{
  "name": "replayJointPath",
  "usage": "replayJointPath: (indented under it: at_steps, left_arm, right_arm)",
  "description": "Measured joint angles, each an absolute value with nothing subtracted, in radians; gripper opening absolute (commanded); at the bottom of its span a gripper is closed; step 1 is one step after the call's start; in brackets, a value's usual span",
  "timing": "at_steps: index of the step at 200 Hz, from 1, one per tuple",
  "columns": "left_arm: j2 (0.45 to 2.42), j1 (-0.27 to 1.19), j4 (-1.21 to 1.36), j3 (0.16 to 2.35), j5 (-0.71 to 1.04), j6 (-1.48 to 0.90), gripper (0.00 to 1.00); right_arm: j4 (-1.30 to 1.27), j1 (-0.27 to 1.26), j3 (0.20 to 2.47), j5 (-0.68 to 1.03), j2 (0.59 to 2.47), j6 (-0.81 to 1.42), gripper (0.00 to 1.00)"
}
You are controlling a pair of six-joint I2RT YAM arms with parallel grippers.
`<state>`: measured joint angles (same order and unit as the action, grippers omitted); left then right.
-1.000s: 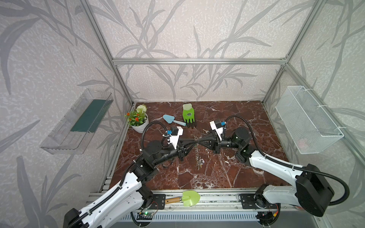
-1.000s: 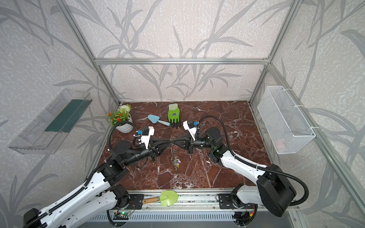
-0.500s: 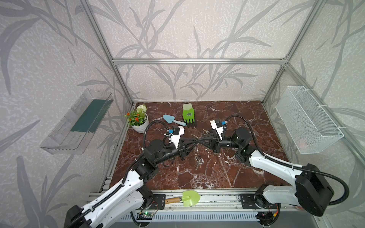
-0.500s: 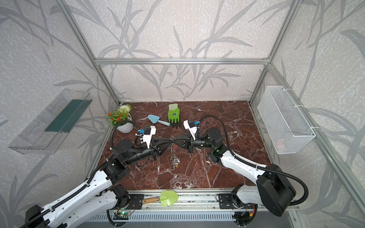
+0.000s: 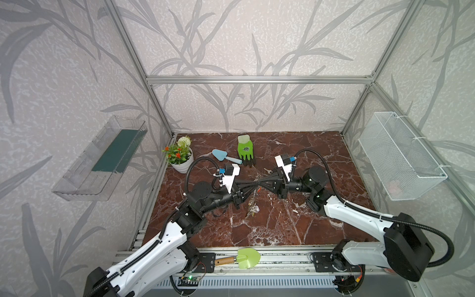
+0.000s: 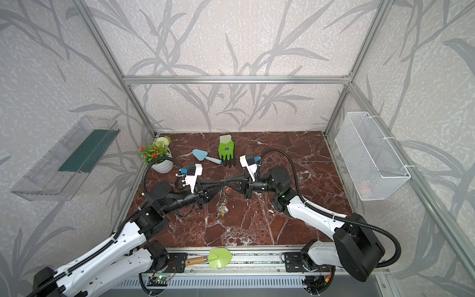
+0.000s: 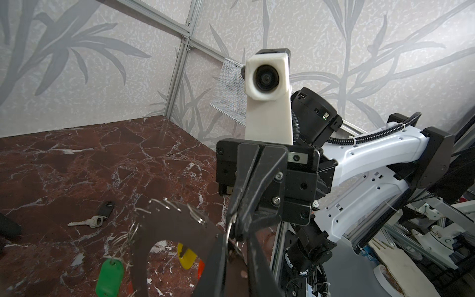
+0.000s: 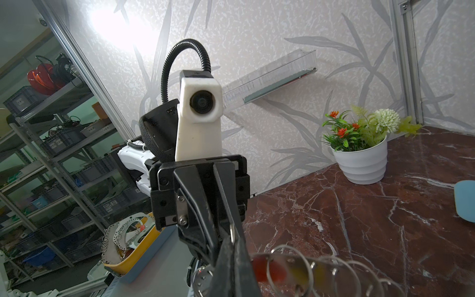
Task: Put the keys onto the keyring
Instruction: 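Release the disc with the right gripper and swing it toward the black-tagged key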
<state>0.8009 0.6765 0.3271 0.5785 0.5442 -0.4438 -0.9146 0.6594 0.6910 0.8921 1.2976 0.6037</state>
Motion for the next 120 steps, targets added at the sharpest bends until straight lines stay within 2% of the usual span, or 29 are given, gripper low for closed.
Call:
replayJointPath:
  at_steps: [65, 120]
  left_arm:
    - [0.803, 0.672, 0.337, 0.579, 0.540, -0.449, 0.00]
    - [0.808, 0.672, 0.340, 0.579, 0.533, -0.464, 0.00]
  right_arm:
    - [-0.957, 0.649, 0.686, 0.903, 1.311, 0.644, 0.00]
    - [-0.983, 0.647, 0.681, 0.902, 1.322, 0.664, 0.00]
